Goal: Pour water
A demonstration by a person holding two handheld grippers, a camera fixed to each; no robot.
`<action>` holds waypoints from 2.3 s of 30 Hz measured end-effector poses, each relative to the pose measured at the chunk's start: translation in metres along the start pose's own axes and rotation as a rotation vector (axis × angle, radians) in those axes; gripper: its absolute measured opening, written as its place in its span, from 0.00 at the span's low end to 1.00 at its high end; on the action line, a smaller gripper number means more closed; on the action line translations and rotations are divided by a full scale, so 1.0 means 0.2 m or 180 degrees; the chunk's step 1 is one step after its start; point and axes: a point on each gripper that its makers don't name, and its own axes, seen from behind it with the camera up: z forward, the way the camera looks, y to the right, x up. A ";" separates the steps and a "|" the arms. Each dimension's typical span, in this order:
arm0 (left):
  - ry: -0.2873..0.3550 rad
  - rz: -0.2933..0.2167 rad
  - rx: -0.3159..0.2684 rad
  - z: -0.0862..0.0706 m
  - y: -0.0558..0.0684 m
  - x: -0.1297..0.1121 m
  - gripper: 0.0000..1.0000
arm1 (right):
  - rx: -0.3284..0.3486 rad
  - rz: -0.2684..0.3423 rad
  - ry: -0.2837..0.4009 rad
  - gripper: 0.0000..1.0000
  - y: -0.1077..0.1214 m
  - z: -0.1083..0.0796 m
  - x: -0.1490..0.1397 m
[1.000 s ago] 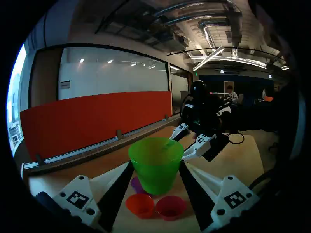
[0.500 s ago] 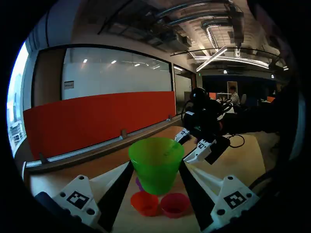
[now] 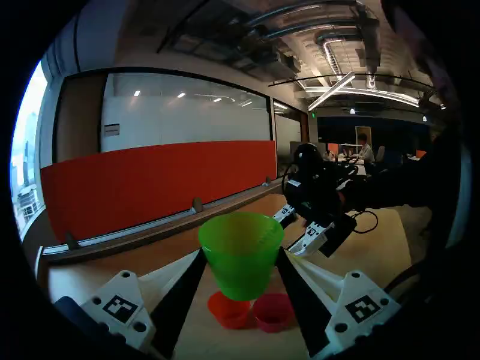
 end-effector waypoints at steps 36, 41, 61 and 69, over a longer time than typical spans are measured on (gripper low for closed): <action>-0.0022 -0.0092 0.0148 -0.09 -0.09 -0.07 0.83 | -0.0048 -0.0032 -0.0136 0.93 0.02 0.18 -0.11; -0.0023 -0.0098 0.0154 -0.09 -0.10 -0.08 0.83 | -0.0047 -0.0044 -0.0127 0.89 0.02 0.18 -0.12; -0.0031 -0.0109 0.0168 -0.09 -0.10 -0.09 0.83 | -0.0053 -0.0010 0.0120 0.87 0.01 0.15 -0.05; -0.0026 -0.0101 0.0156 -0.10 -0.08 -0.06 0.83 | -0.0090 0.0007 0.0253 0.87 0.01 0.06 0.05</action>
